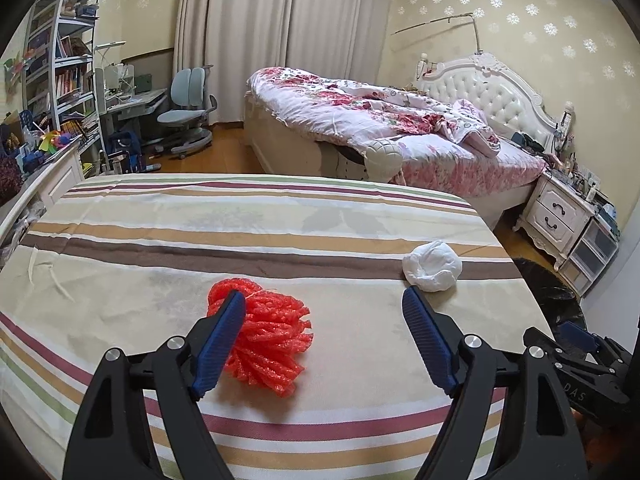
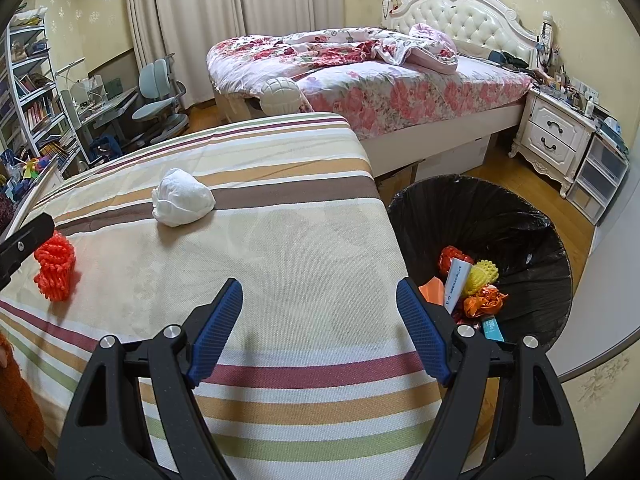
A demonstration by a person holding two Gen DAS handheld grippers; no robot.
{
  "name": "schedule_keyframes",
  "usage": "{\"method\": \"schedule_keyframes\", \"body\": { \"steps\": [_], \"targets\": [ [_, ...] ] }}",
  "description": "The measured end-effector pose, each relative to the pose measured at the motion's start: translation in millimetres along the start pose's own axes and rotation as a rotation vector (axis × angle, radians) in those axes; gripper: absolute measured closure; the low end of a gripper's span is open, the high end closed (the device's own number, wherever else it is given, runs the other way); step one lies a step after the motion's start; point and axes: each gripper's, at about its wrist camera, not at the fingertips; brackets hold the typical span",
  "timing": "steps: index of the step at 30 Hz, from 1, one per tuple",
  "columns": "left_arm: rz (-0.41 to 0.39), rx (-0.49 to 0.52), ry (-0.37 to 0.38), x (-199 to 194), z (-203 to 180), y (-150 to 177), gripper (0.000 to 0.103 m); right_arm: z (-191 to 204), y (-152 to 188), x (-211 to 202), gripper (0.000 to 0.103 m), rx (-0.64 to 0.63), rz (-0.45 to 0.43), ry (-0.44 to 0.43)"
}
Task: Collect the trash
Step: 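Grasp the red mesh net with the left tool while the right tool grasps the white plastic bag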
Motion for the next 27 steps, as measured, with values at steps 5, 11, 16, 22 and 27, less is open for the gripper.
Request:
{"method": "schedule_keyframes", "body": {
  "steps": [5, 11, 16, 22, 27],
  "targets": [
    [0.022, -0.039, -0.028, 5, 16, 3, 0.025, 0, 1, 0, 0.026, -0.004, 0.002, 0.002],
    [0.036, -0.079, -0.052, 8, 34, 7, 0.025, 5, 2, 2, 0.025, -0.021, 0.009, 0.007],
    [0.062, -0.111, -0.040, 14, 47, 6, 0.025, 12, 1, 5, 0.026, -0.036, 0.015, 0.011],
    [0.138, -0.112, -0.007, 30, 48, 1, 0.025, 22, -1, 7, 0.026, -0.055, 0.024, 0.015],
    [0.169, -0.098, 0.024, 33, 50, 4, 0.043, 32, -3, 9, 0.026, -0.081, 0.030, 0.012]
  ]
}}
Point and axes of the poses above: each gripper's, at about its wrist camera, not at the fingertips, and x roughly the way its jaws point, z to its left, y to its underside, and after that the axes turned 14 degrees about z, right-handed
